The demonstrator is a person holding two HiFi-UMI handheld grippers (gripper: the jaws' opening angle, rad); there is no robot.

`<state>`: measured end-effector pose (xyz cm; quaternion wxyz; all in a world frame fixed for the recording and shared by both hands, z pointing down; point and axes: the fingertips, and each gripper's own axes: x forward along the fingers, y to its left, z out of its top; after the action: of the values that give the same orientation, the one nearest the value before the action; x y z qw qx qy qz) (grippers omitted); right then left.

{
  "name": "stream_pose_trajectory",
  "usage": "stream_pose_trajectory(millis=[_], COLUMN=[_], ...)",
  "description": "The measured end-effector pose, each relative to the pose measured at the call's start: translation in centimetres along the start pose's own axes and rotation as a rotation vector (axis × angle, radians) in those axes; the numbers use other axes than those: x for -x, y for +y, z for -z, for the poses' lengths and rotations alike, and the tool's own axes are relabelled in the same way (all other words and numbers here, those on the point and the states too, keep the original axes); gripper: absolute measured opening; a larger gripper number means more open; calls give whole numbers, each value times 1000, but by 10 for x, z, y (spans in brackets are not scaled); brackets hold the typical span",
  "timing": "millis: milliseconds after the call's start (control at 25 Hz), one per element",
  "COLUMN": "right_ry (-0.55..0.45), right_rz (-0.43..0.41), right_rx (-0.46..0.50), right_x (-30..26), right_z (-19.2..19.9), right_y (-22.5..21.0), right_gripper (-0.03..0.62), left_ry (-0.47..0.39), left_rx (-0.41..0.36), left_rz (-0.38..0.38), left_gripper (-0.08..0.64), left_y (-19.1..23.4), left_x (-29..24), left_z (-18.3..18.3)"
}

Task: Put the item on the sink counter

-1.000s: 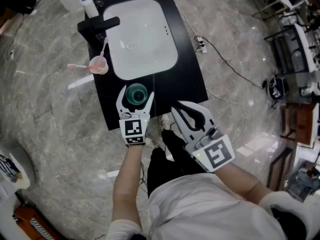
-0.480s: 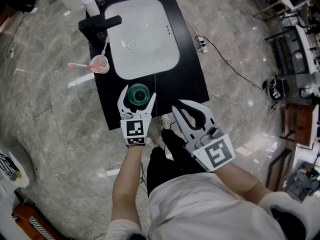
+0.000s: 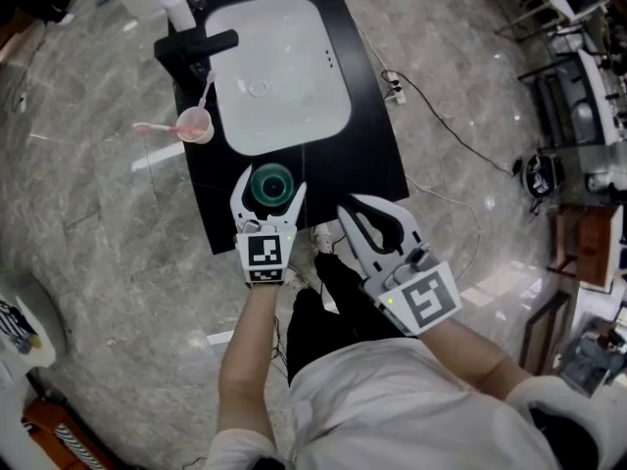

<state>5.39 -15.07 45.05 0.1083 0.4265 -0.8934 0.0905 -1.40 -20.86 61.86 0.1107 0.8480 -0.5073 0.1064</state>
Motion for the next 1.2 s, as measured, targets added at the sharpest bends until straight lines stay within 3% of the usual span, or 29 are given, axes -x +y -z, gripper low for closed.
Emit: stream_pose_trajectory(millis=[720, 1200], right_ry=[5, 19], right_rz=[6, 3], right_rx=[-5, -4], right_x=[-2, -6], right_z=[2, 4], right_y=[-2, -2], right_gripper=[54, 54], left_ry=[2, -8], left_rx=[-26, -27], left_rz=[25, 68], left_gripper=[394, 445], left_y=[-5, -10], left_x=[-4, -9], left_z=[0, -3])
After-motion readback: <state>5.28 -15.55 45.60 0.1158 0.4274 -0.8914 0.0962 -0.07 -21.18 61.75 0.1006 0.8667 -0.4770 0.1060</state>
